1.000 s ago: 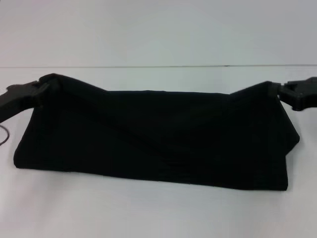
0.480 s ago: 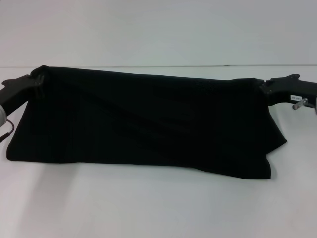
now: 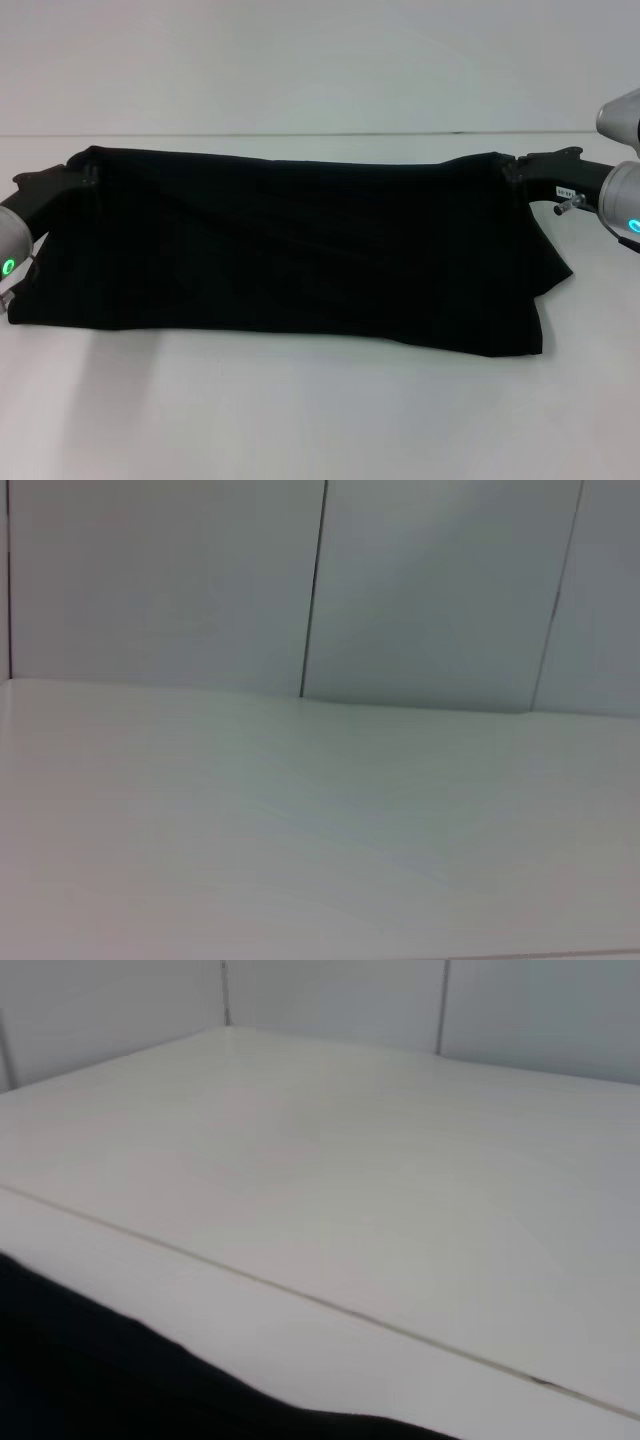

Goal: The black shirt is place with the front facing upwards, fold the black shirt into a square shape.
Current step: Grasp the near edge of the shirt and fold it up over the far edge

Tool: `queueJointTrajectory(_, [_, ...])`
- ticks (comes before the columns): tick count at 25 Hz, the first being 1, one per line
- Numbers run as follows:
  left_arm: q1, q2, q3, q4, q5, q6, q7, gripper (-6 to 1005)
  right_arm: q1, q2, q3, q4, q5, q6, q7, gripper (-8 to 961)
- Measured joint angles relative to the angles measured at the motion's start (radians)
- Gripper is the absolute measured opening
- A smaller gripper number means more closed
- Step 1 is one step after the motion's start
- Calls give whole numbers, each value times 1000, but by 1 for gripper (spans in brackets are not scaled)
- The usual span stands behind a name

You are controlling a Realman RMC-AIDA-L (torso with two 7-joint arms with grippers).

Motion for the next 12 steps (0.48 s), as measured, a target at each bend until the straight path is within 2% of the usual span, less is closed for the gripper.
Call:
queueJointTrajectory(4, [-18, -15, 1, -5, -31, -74, 36, 76, 8, 0, -4, 7, 6, 14, 22, 12])
queueJointTrajectory(8, [-20, -16, 2, -13, -58, -96, 38, 104, 9, 0, -8, 8, 8, 23, 61, 12])
queueJointTrajectory(12, [-12, -16, 2, -13, -78, -97, 38, 270, 5, -1, -10, 8, 9, 27, 88, 98])
